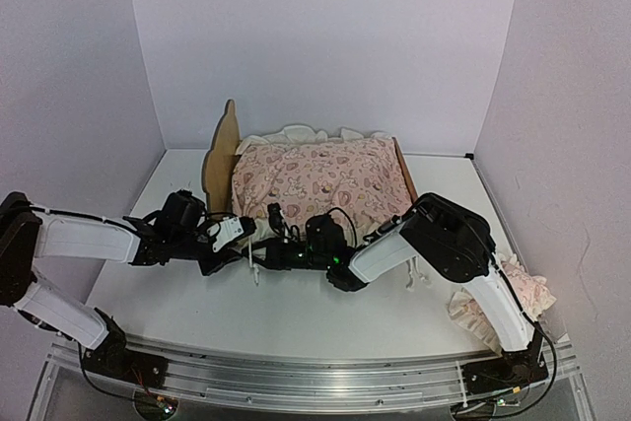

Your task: Set up the pet bed

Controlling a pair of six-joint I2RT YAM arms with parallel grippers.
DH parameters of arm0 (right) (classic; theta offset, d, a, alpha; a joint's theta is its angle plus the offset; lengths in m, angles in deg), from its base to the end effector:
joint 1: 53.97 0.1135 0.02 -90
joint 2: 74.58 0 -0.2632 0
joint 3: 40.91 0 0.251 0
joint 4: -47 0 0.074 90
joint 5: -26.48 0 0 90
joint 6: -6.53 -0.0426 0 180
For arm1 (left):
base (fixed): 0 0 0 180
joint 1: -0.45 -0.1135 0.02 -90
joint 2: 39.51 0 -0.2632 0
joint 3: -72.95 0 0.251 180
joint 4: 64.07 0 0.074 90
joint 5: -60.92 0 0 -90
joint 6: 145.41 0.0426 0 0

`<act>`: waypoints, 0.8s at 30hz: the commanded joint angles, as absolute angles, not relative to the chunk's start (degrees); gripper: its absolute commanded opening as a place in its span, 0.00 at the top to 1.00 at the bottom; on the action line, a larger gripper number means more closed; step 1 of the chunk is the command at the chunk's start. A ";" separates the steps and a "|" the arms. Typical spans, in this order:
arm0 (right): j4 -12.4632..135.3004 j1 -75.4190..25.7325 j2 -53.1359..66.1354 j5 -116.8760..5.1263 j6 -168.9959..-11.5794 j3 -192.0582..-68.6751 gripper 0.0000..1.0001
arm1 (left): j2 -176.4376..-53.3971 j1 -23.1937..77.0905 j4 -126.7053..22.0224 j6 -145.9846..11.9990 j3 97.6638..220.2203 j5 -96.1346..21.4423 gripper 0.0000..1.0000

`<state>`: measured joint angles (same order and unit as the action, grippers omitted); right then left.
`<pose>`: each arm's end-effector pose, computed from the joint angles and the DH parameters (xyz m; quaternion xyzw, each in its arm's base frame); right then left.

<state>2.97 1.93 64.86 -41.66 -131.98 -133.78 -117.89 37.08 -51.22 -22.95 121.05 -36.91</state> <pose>0.2705 0.4278 0.0973 -0.1765 0.6996 0.6203 0.3077 0.2120 -0.1649 0.1653 0.5414 0.7386 -0.0770 0.3942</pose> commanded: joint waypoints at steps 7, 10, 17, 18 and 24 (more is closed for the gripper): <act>5.26 1.56 61.53 -38.58 -131.86 -133.01 1.00 | -120.55 35.53 -60.34 -15.71 119.02 -42.19 0.72; 5.28 1.52 62.01 -38.72 -132.40 -133.17 1.00 | -120.69 35.54 -61.48 -15.33 119.29 -43.03 0.72; 5.34 1.56 61.76 -38.91 -132.21 -133.37 1.00 | -121.79 35.56 -61.39 -14.54 119.98 -47.52 0.85; 5.36 1.52 61.74 -38.91 -132.21 -133.34 1.00 | -121.81 35.53 -61.31 -14.54 120.08 -47.65 0.90; 5.70 1.51 61.73 -39.65 -132.26 -133.09 1.00 | -120.95 35.52 -60.34 -15.75 120.70 -47.12 1.00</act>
<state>3.96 1.67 64.46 -39.51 -131.70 -133.69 -121.55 35.30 -57.82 -14.94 118.87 -44.78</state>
